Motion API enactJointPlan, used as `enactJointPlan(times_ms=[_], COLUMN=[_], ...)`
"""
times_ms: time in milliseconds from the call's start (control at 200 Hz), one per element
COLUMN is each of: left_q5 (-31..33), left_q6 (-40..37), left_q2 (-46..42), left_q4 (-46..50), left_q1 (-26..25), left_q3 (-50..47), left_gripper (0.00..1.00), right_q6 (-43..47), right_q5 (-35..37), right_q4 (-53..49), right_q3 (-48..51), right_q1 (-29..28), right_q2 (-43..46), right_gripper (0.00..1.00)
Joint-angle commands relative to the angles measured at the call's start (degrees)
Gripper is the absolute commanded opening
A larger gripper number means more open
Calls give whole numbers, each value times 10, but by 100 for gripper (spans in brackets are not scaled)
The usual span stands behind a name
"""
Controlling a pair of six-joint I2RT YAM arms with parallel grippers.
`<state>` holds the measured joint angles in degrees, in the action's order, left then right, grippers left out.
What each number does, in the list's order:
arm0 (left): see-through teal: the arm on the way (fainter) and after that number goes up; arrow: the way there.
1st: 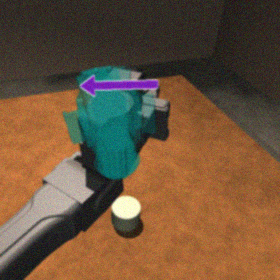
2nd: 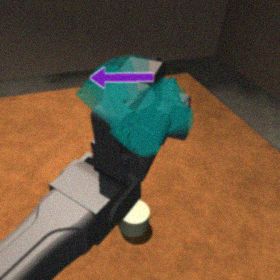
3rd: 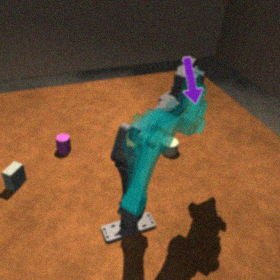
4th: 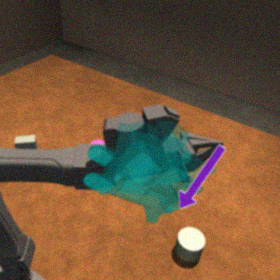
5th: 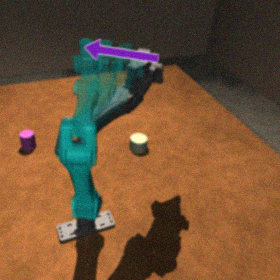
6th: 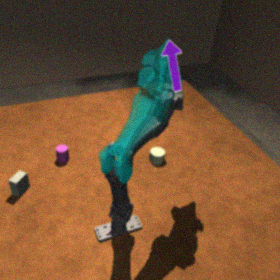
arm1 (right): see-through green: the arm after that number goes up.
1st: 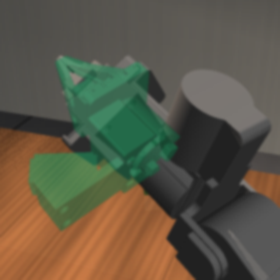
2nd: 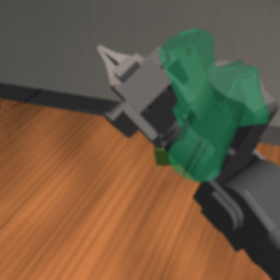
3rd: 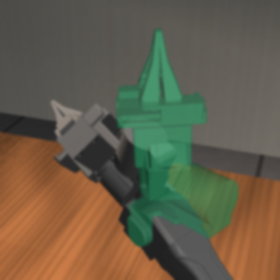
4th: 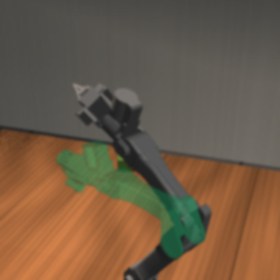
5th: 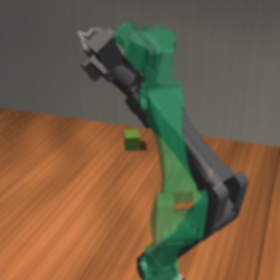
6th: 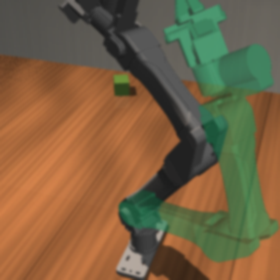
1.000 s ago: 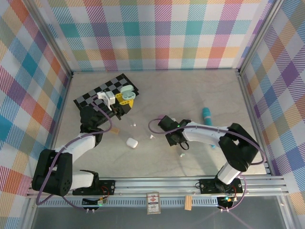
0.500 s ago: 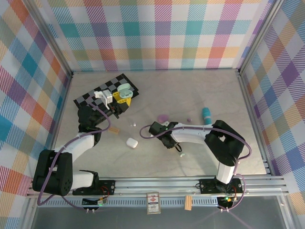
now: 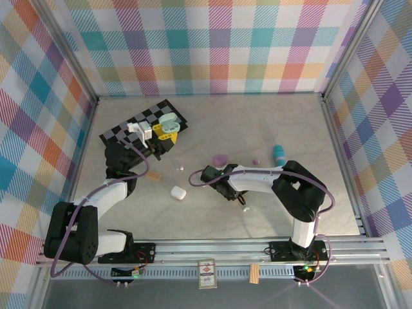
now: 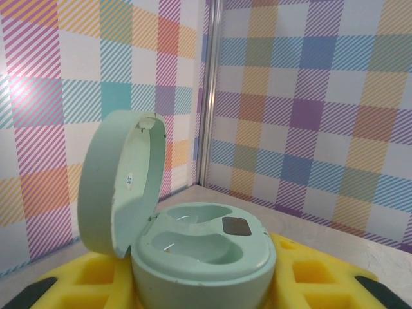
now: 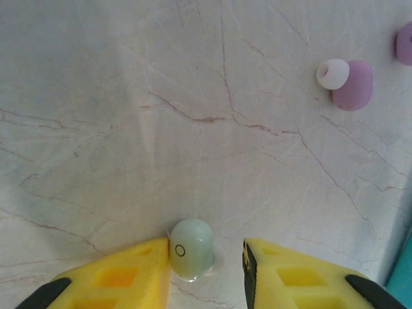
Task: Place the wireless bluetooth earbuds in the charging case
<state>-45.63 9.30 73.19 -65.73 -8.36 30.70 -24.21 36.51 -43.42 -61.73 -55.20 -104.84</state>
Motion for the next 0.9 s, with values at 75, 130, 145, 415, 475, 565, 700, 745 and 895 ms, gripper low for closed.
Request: enactJointPlan(times_ms=[75,130,145,415,475,565,700,745,895], left_q5=[-18,-20,-20,-22,-24,-25,-27,-28,-32], left_q6=[8,8,8,13,14,14,13,13,12], left_q2=[-5,-5,-4,-3,-2,-2,0,1,2], left_q4=[-41,-42,-43,-49,-50,-50,-51,-50,-49], left_q1=[7,6,6,7,6,7,7,7,7], left_q3=[13,13,13,14,15,16,17,17,17], left_gripper=[37,37,37,37,37,37,36,37,37], right_q6=[-1,3,4,11,11,10,6,2,-10], right_q5=[22,23,23,26,26,26,20,8,-73], right_q4=[-16,-16,-16,-17,-17,-18,-23,-21,13], right_q3=[-18,-21,-22,-34,-34,-35,-34,-31,-2], right_q1=[3,3,3,7,7,7,10,15,44], right_q2=[-19,-25,-27,-41,-41,-41,-31,-20,44], right_gripper=[34,34,34,28,26,23,22,22,23])
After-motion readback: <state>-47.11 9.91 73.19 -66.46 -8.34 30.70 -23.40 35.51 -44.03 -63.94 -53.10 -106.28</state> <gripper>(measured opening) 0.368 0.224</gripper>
